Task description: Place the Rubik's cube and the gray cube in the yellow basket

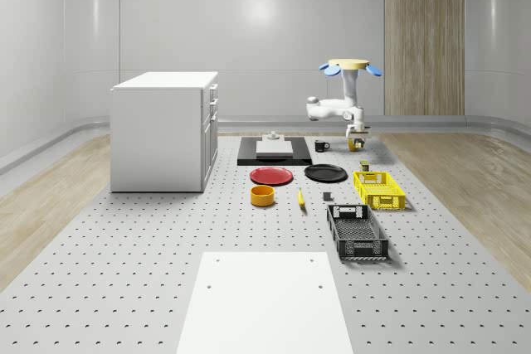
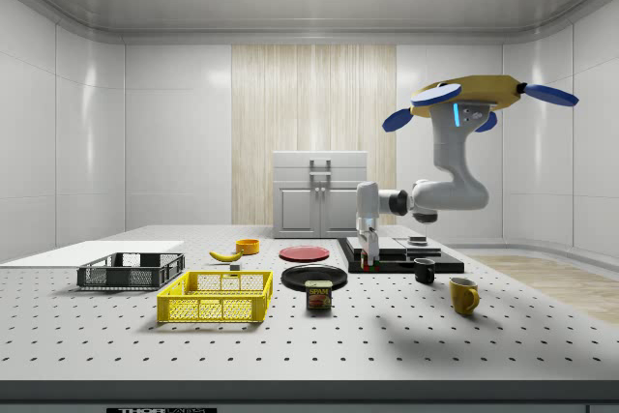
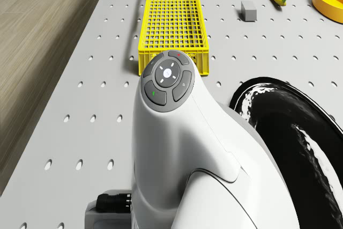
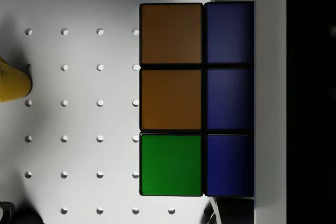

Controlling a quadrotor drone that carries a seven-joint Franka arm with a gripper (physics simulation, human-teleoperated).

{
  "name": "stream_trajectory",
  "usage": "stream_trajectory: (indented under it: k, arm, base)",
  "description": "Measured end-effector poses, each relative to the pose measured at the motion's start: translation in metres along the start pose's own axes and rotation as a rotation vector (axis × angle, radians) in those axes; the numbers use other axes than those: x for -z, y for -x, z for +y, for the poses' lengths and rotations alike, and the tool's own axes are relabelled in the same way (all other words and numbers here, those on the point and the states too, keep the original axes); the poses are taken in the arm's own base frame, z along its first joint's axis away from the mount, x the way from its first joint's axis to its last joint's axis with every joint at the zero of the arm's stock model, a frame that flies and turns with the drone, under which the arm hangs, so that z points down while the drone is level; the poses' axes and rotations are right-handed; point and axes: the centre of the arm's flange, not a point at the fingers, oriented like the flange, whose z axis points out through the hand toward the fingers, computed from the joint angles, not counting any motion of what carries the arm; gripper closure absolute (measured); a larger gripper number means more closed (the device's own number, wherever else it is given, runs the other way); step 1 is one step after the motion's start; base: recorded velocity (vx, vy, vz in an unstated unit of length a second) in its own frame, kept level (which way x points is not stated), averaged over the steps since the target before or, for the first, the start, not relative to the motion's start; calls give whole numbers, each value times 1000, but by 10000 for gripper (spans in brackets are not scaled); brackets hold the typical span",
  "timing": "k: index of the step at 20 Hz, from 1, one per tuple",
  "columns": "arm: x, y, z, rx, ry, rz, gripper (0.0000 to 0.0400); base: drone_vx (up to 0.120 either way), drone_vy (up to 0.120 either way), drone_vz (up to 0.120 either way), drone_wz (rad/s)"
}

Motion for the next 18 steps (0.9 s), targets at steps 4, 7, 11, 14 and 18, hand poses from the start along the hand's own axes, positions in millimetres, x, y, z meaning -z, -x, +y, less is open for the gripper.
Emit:
stream_trajectory:
  k: [4,7,11,14,18]
  arm:
    - [0,0,0,0,0,0,75]
    - [0,0,0,0,0,0,75]
    - [0,0,0,0,0,0,75]
    - [0,0,0,0,0,0,75]
    - [0,0,0,0,0,0,75]
  base:
    - [120,0,0,0]
    - [120,0,0,0]
    - [120,0,0,0]
    - [120,0,0,0]
    - [120,0,0,0]
